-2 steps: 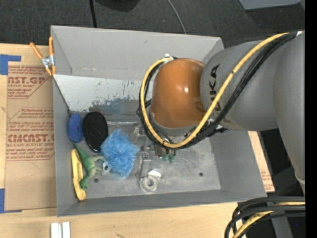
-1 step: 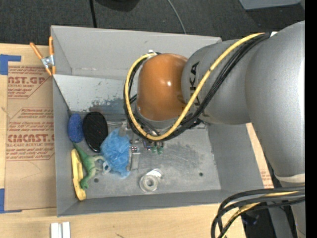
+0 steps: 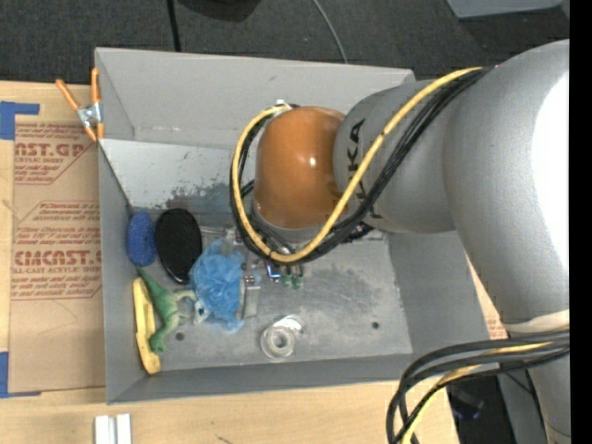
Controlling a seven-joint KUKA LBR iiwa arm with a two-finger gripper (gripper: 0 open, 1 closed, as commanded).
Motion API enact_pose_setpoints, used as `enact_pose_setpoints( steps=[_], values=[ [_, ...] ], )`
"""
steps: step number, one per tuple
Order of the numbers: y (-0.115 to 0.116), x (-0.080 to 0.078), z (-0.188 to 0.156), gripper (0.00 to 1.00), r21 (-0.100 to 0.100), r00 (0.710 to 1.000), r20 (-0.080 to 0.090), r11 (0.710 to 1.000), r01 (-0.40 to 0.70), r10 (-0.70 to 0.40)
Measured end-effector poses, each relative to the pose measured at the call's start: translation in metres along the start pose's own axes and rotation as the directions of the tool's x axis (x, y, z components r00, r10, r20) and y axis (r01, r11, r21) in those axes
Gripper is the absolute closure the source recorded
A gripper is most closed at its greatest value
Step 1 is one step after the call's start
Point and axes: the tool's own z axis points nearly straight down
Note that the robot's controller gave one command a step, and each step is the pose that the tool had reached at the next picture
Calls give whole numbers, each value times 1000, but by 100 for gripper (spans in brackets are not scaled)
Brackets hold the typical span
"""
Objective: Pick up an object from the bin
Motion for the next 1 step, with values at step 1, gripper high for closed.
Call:
enact_pose_setpoints(
  steps=[1],
  values=[
    [4,5,53,100,-1,996,6,996,-93,93]
  ],
)
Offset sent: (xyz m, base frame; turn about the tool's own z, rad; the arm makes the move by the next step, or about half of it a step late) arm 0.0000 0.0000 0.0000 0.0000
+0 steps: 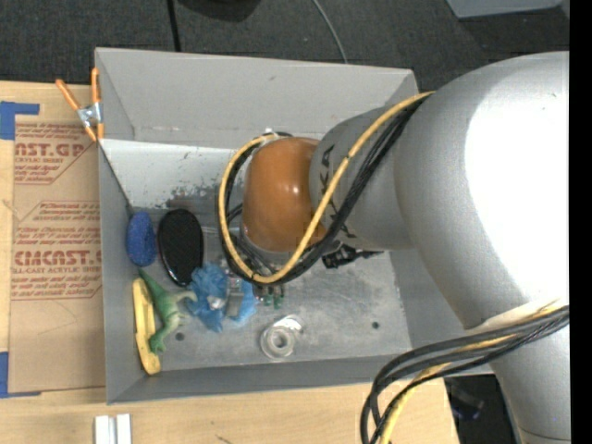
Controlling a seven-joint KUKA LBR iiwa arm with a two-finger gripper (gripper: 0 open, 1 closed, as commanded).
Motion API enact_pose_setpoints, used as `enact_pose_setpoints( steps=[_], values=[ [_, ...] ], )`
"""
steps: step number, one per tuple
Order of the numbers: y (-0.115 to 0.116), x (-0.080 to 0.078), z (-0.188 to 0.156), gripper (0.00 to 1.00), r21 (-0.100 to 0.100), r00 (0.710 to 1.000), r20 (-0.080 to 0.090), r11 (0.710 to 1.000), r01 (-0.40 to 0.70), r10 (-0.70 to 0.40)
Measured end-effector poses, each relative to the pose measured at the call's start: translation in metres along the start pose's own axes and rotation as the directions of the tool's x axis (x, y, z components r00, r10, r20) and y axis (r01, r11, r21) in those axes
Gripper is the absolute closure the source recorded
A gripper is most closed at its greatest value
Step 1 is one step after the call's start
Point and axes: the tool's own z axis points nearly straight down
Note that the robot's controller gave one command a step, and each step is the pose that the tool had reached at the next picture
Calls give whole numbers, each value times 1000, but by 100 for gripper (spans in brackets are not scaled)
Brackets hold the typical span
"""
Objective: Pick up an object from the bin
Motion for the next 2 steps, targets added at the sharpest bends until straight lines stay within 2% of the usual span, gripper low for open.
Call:
enact_pose_setpoints(
  steps=[1,2],
  values=[
    [0,0,0,100,0,1000,0,1000,0,0],
    [-12,-3,-88,100,-1,999,1,999,-39,39]
  ],
)
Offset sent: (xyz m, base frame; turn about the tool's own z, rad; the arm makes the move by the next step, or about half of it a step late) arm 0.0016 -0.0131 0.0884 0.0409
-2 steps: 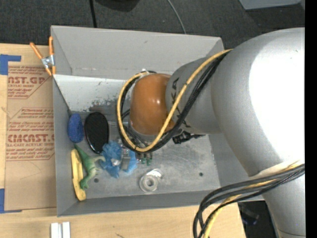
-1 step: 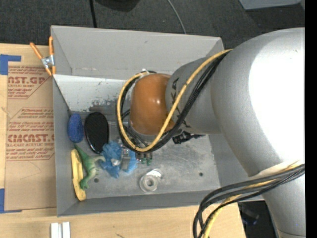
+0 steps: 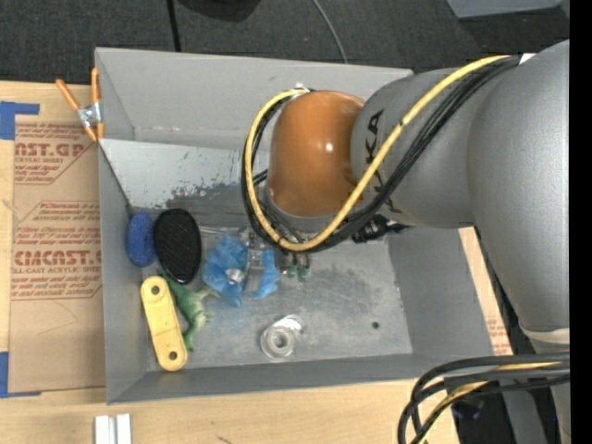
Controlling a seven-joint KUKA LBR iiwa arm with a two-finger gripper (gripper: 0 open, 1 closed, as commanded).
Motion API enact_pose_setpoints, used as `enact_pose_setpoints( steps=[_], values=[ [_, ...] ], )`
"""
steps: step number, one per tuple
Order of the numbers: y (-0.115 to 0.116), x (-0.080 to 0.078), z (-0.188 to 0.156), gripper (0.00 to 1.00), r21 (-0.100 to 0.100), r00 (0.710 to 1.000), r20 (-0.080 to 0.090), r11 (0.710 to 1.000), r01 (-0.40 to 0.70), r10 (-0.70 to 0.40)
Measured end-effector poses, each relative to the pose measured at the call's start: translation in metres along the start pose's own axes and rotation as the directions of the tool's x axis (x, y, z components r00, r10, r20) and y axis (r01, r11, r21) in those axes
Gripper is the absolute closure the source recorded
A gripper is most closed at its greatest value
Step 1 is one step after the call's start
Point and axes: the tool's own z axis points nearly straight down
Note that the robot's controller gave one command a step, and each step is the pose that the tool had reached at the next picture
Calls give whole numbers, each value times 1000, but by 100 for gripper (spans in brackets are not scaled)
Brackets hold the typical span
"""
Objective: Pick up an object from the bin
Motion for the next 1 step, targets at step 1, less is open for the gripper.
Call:
enact_pose_setpoints(
  steps=[1],
  values=[
    [0,0,0,100,0,1000,0,1000,0,0]
  ],
)
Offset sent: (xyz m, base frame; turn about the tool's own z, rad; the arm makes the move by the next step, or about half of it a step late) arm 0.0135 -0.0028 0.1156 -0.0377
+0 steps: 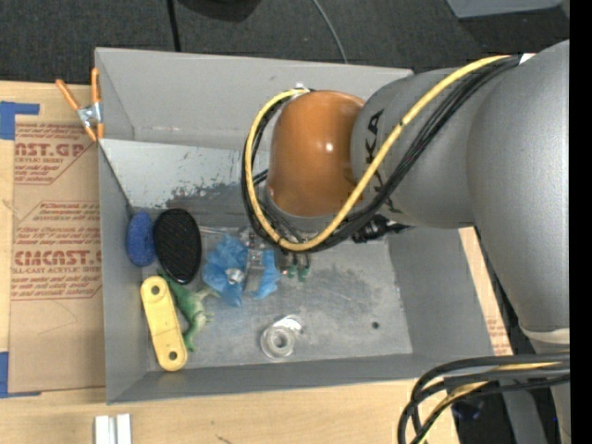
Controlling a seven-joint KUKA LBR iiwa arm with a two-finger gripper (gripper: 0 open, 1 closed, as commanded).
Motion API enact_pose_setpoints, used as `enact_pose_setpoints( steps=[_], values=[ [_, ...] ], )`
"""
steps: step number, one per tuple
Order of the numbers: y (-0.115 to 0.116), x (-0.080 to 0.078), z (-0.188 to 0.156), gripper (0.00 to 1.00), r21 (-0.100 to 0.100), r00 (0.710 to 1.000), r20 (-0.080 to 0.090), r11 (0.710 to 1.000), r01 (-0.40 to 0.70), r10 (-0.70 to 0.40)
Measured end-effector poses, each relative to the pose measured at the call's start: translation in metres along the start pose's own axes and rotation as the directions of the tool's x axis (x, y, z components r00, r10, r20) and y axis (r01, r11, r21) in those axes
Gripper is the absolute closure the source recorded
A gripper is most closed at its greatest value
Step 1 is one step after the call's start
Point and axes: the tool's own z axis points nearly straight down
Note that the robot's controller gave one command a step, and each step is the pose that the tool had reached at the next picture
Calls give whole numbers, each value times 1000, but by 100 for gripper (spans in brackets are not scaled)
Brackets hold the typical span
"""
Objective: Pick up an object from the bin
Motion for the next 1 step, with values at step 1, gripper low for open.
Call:
enact_pose_setpoints(
  steps=[1],
  values=[
    [0,-5,-45,100,2,1000,-6,1000,17,-17]
  ],
)
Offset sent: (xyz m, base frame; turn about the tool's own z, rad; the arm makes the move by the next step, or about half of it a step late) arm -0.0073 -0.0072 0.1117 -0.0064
